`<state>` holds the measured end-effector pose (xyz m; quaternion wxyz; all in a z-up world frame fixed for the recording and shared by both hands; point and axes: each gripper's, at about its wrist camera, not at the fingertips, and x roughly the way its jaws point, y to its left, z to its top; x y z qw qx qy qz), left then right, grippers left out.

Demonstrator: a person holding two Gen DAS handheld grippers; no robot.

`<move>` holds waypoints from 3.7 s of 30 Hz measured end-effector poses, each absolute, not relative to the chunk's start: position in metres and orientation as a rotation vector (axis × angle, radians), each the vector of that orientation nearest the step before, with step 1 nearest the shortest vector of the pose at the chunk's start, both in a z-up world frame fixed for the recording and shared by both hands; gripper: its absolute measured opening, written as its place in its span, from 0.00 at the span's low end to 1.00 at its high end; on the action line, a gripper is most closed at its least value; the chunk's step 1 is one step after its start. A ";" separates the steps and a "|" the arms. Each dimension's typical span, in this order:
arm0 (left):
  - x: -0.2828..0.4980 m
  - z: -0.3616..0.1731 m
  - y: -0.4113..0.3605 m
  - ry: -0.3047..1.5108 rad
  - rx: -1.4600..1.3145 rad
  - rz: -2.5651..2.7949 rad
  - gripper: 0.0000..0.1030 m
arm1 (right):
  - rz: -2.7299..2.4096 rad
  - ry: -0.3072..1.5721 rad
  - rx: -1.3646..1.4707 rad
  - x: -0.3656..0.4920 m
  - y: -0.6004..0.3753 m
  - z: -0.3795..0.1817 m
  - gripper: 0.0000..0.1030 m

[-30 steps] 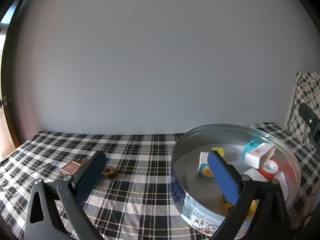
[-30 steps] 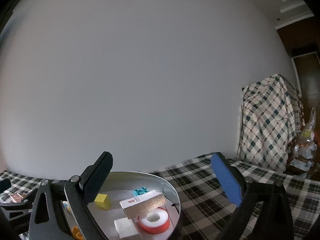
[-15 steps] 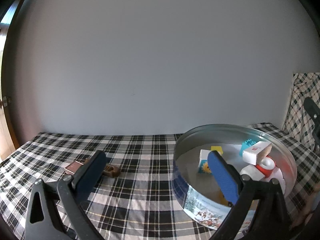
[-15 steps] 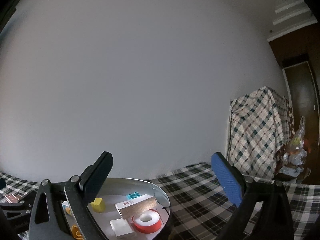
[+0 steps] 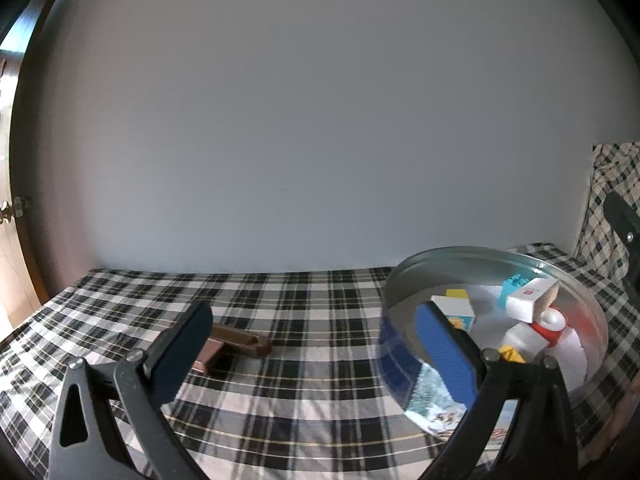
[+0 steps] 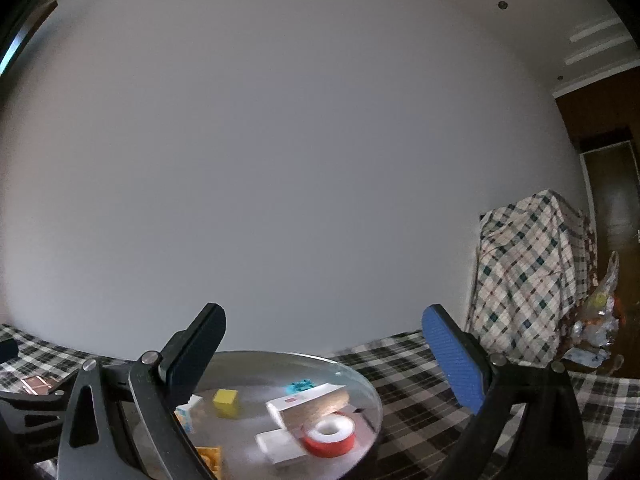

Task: Organize rigid objects
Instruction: 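Withdraw both open tools from the tin toward the brown boxes on the table, then grasp the brown string-tied box with the left tool while the right tool grasps the brown comb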

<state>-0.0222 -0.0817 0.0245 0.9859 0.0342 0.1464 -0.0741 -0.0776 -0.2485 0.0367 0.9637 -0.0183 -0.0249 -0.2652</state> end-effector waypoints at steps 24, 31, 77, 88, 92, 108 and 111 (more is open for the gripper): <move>0.021 0.021 0.014 0.349 0.023 -0.043 0.99 | -0.349 0.047 0.032 -0.027 -0.154 0.028 0.97; 0.036 0.018 0.049 0.378 0.007 -0.005 0.99 | -0.307 0.073 0.034 -0.011 -0.130 0.025 0.97; 0.130 -0.040 0.108 0.902 -0.043 -0.051 0.75 | -0.104 0.393 0.017 0.069 -0.081 0.003 0.97; 0.131 -0.042 0.120 0.908 -0.038 0.004 0.75 | 0.138 0.726 -0.113 0.149 -0.051 -0.031 0.97; 0.133 -0.044 0.124 0.908 -0.037 0.004 0.76 | 0.186 0.796 -0.146 0.172 -0.048 -0.042 0.97; 0.135 -0.042 0.124 0.903 -0.057 -0.006 0.75 | 0.231 0.899 0.049 0.160 -0.040 -0.056 0.26; 0.133 -0.041 0.124 0.896 -0.076 -0.015 0.75 | 0.262 0.874 0.159 0.151 -0.056 -0.053 0.26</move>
